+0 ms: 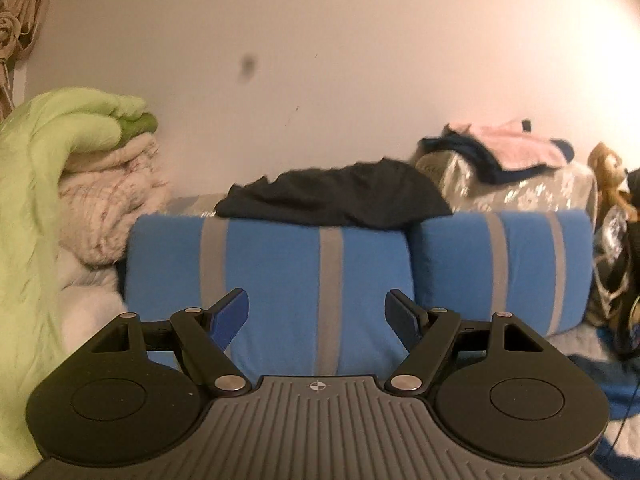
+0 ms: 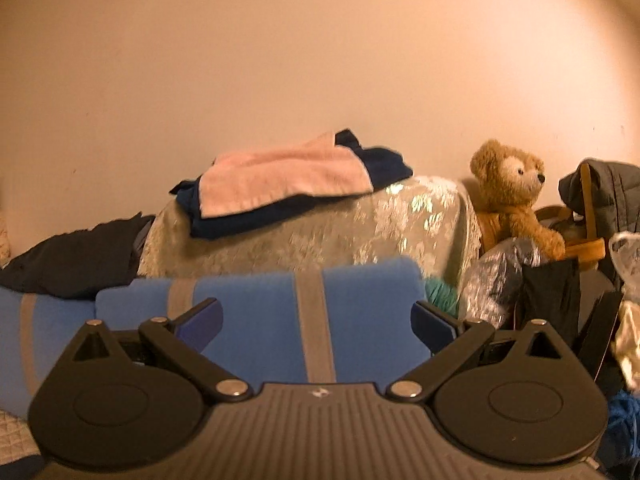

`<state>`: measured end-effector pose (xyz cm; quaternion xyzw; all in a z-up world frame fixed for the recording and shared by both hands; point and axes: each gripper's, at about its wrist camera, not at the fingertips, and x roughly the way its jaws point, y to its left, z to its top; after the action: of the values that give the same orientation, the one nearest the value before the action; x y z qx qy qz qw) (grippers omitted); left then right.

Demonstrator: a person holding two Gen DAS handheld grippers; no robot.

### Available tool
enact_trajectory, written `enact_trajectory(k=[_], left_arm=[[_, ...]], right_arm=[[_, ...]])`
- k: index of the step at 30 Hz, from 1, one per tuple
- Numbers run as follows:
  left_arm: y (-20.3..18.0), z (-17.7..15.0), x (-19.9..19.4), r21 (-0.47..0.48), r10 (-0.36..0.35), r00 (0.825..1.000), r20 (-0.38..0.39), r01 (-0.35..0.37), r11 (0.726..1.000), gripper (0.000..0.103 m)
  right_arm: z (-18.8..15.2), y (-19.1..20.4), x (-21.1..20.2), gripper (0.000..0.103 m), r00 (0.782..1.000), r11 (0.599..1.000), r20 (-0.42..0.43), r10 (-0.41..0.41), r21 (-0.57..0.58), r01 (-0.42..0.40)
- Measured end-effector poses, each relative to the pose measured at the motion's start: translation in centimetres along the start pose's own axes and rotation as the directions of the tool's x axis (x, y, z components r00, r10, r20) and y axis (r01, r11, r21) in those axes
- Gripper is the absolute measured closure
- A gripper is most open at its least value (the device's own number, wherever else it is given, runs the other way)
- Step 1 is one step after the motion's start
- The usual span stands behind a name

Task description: Fold clothes

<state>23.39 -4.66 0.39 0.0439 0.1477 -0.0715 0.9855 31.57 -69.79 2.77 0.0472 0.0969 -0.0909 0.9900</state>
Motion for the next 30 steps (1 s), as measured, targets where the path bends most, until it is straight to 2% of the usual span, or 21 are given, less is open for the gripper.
enact_trajectory(k=[3,5,8,11,14,19,24,30], left_arm=[[-0.6,1.5,0.6,-0.001,-0.03,0.999,0.015,0.03,1.0,0.026],[-1.2,1.6,1.7,0.014,-0.045,0.999,-0.005,0.045,0.999,0.018],[-1.9,0.1,4.3,0.009,-0.072,0.996,-0.059,0.073,0.997,0.017],[-2.4,-3.0,7.5,-0.043,-0.128,0.986,-0.106,0.124,0.991,0.017],[-3.2,-6.7,10.9,-0.081,-0.159,0.974,-0.164,0.147,0.986,0.017],[-4.6,-11.3,15.7,-0.079,-0.181,0.947,-0.264,0.166,0.983,0.017],[-4.6,-14.0,19.2,-0.126,-0.207,0.928,-0.31,0.175,0.976,0.017],[-4.4,-16.6,22.8,-0.211,-0.241,0.912,-0.333,0.177,0.961,0.017]], right_arm=[[2.7,0.2,0.4,0.0,1.0,0.999,0.024,-0.002,-0.052,0.003],[4.4,0.5,0.4,0.0,0.999,0.996,0.04,-0.004,-0.088,0.008],[5.2,1.3,1.5,0.0,0.999,0.987,-0.018,0.027,-0.16,-0.03],[3.0,2.6,3.1,0.0,0.99,0.966,-0.106,0.095,-0.229,-0.117],[-0.6,3.5,5.4,0.0,0.959,0.953,-0.21,0.188,-0.196,-0.23],[-7.6,5.7,9.5,0.0,0.899,0.933,-0.35,0.263,-0.144,-0.329],[-13.5,8.4,12.2,0.0,0.84,0.9,-0.442,0.314,-0.144,-0.412],[-18.5,11.1,15.2,0.0,0.787,0.876,-0.498,0.364,-0.104,-0.471]])
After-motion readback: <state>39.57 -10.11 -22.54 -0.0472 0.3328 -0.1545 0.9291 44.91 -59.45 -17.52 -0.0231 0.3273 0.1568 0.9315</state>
